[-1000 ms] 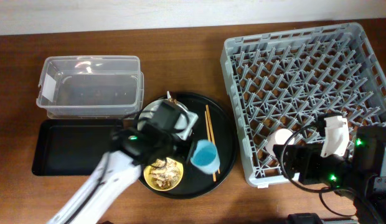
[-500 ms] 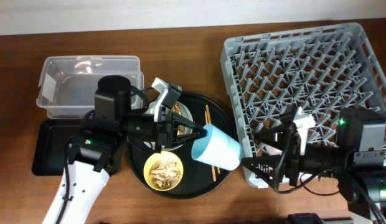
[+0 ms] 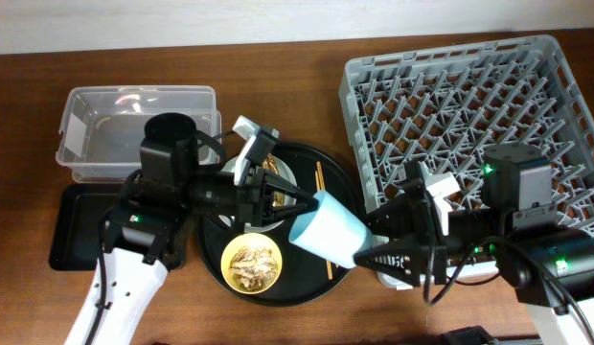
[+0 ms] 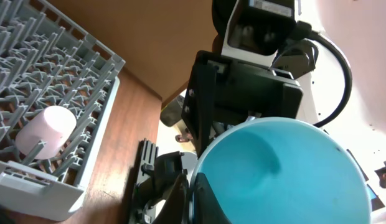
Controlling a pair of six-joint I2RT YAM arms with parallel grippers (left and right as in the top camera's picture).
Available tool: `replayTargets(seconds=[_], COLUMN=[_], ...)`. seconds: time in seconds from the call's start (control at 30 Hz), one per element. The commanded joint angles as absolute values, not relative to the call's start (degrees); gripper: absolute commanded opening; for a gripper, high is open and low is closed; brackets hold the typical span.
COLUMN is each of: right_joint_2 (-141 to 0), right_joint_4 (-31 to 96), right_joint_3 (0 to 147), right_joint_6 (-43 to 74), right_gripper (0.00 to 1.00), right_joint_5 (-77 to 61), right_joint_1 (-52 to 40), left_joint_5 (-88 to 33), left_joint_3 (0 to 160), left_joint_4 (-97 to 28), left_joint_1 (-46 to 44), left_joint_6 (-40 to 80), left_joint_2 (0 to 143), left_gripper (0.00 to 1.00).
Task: Sort waste into correct bins and load items into the dishwasher rack
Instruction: 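Grasp the blue cup with the left gripper and pass it right, then place the blue cup upside down in the rack with the right gripper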
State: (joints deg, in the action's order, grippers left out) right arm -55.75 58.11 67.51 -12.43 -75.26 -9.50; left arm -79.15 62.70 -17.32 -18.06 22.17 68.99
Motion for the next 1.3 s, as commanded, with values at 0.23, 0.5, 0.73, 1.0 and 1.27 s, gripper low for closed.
replayTargets(seconds=[0.23,0.5,0.73,1.0,1.27], right_joint_2=[-56.2,-58.3,-58.8,-54.2,-51.5], right_joint_4=[58.2,58.0,57.4,59.4,75.5], right_joint_3=[67.5,67.5,67.5,67.6,67.6], right_joint_6=[-13.0,-13.1,-13.1,-4.3,4.1], right_gripper=[0.82,0.76,0.52,0.47,0.47], right_joint_5=[-77.8,-75.7,-75.8,-67.3,-31.9], right_joint_1=[-11.0,-14.0,-13.7,-5.2,11.1], left_joint_5=[-76.7,-76.7,-76.7,-67.0,-34.5], left_joint_3=[63.1,63.1,63.1,63.0,63.0], left_joint_4=[-15.9,-12.2,-12.5,-21.1,-43.7], left_joint_1=[-18.2,-18.2,-18.6,-18.6,-18.6], left_joint_6=[22.5,23.6,23.6,17.4,13.9], left_joint_2=[69.1,69.1,69.1,69.3,69.3], left_gripper=[0.0,0.0,0.0,0.66,0.83])
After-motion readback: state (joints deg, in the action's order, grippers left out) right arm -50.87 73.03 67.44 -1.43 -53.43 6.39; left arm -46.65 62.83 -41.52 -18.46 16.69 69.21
